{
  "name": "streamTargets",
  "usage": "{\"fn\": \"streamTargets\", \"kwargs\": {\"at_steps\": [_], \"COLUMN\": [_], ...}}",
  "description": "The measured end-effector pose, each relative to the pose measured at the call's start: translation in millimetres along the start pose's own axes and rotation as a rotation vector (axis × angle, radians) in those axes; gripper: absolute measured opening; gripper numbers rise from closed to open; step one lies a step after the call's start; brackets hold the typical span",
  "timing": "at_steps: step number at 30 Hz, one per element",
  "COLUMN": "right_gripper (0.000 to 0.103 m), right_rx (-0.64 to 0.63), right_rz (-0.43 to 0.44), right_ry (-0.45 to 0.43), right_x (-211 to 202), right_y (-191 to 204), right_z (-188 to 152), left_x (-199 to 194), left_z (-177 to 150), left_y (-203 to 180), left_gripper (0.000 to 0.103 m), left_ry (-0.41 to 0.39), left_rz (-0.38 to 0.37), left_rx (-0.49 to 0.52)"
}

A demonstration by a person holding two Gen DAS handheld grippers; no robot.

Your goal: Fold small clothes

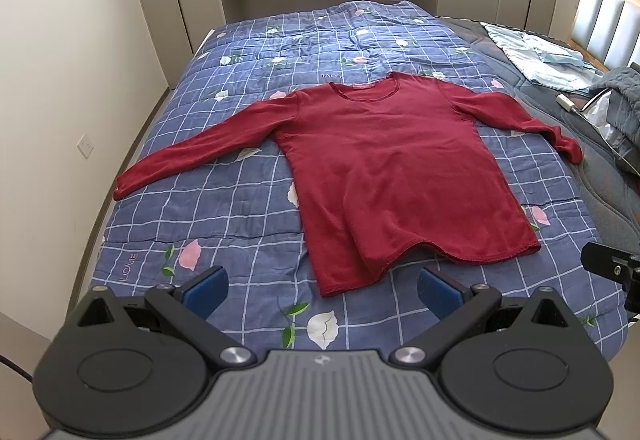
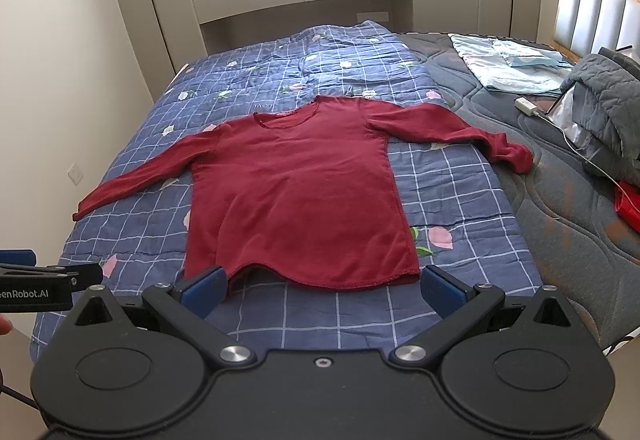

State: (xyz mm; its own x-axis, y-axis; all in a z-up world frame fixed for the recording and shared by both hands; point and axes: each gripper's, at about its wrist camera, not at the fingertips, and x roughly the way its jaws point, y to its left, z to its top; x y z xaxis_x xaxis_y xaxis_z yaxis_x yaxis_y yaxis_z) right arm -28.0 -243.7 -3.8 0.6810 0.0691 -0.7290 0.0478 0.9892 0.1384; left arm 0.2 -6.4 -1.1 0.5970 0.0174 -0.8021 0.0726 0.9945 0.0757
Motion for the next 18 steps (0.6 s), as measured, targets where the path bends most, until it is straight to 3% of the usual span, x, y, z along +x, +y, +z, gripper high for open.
{"fn": "streamTargets", "kwargs": {"at_steps": [18], "right_gripper": [0.103], "right_rx": [-0.007], "right_rz": [0.005], "right_ry": [0.023], "right_x": [8.5], "right_y": [0.5], "right_z": [4.6], "left_x": [5.5], "left_z": [5.6], "left_y": [-2.5], "left_gripper": [0.103], "left_ry": [0.021], "left_rz": [0.004], "left_rx": [-0.011]}}
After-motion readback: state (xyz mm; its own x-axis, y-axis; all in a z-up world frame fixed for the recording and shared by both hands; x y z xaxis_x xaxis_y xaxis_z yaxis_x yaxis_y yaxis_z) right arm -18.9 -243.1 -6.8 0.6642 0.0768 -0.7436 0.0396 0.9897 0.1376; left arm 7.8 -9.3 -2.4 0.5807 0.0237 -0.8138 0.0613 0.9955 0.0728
